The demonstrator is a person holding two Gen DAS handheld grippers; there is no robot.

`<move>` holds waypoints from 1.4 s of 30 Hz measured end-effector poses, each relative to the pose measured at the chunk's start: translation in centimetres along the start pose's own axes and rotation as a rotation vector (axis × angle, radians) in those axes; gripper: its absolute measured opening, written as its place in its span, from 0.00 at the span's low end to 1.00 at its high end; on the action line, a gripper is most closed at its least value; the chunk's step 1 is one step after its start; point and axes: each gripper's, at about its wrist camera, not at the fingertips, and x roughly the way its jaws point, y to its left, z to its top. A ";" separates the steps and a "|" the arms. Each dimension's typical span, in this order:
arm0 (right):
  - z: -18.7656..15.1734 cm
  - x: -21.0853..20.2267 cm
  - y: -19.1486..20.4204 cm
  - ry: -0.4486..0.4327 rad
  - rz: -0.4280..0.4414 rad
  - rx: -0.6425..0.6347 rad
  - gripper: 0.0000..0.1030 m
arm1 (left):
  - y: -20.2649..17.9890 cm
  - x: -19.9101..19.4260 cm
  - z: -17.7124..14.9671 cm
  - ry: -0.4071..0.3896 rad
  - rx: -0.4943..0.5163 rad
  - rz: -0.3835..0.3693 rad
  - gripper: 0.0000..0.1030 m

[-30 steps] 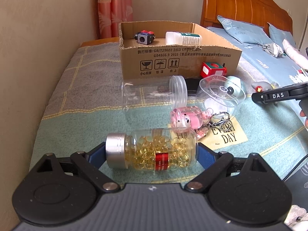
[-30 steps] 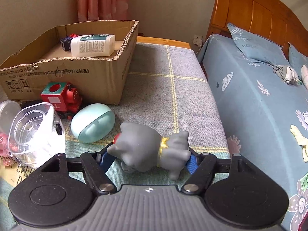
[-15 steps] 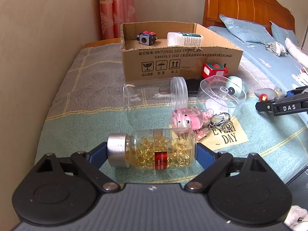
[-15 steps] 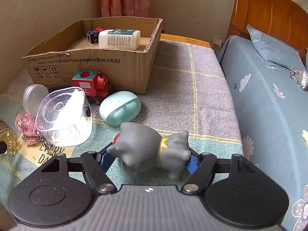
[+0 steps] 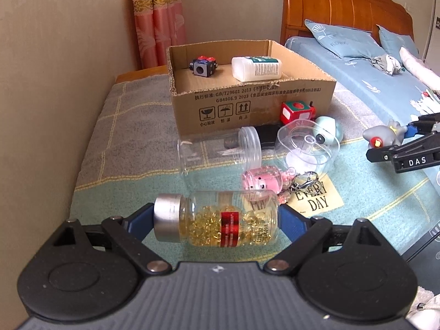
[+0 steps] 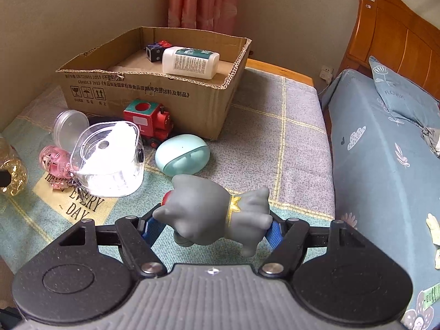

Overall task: Organize rigid objects
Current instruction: 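Put capsule jar in box with left tool while right tool drops the dog in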

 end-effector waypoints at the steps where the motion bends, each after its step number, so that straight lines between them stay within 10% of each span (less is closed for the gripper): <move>1: 0.2 -0.2 0.0 -0.003 0.009 -0.010 0.74 | 0.0 -0.3 0.5 -0.009 0.006 -0.002 0.90; 22: 7.0 -5.0 1.4 -0.155 0.091 -0.149 0.74 | -0.3 4.4 17.1 -0.132 0.133 -0.010 0.90; 42: 11.8 -3.2 2.0 -0.150 0.139 -0.140 0.74 | 1.5 2.7 12.9 -0.146 0.013 0.094 0.99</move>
